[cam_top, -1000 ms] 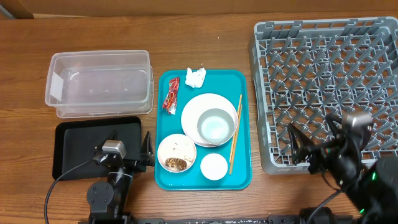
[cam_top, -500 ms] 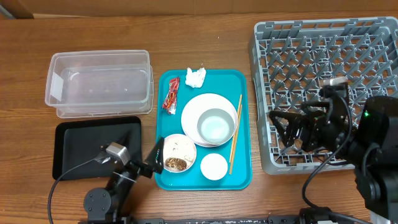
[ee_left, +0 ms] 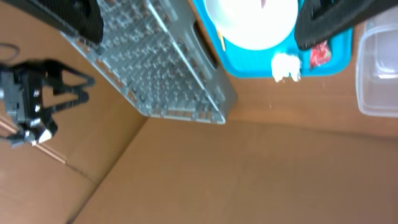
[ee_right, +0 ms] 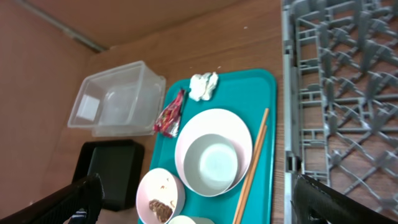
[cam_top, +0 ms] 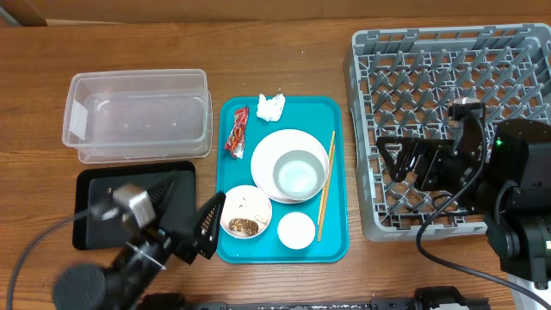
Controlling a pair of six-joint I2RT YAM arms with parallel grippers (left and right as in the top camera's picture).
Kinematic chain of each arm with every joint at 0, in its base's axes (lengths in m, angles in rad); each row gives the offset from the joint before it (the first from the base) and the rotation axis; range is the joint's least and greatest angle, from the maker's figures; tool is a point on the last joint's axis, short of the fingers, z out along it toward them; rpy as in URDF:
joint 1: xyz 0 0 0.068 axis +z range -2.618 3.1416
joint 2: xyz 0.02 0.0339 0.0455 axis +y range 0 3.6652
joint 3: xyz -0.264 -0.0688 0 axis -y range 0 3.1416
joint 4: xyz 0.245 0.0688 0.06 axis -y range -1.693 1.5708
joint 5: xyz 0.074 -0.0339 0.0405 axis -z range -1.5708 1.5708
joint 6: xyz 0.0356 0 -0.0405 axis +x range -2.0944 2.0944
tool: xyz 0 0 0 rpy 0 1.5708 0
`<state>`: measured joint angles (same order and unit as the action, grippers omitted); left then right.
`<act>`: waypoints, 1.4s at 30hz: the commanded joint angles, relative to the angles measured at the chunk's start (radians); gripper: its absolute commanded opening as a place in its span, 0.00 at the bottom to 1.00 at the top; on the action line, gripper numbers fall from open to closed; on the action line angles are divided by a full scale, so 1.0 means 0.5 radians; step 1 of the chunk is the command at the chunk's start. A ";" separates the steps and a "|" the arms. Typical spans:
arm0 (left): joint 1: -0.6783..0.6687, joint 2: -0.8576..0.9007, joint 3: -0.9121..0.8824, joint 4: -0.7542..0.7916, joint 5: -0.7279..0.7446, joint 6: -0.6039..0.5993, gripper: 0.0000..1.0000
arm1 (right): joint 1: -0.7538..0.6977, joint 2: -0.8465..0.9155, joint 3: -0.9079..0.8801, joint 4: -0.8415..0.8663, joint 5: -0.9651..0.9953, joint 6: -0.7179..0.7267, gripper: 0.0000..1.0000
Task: Sort waste into correct bins and load items into the dishwasher
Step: 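Move the left gripper over the small white cup and grasp it, then lift the white cup with the left gripper toward the right gripper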
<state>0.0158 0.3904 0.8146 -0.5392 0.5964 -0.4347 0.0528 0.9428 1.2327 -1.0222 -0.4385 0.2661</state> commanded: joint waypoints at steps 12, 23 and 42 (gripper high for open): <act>-0.391 1.195 1.037 -1.010 0.150 0.478 1.00 | -0.005 0.018 0.056 0.000 0.098 0.107 1.00; -0.633 1.534 1.032 -1.319 -0.255 0.237 0.89 | -0.005 0.022 0.056 -0.024 0.098 0.107 1.00; -1.823 2.045 0.669 -1.200 -1.421 -0.717 0.76 | -0.005 0.068 0.056 -0.048 0.088 0.108 1.00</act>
<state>-0.8906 1.3666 1.1625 -1.1576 -0.0753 -0.7185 0.0532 0.9741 1.2350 -1.0466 -0.3996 0.3145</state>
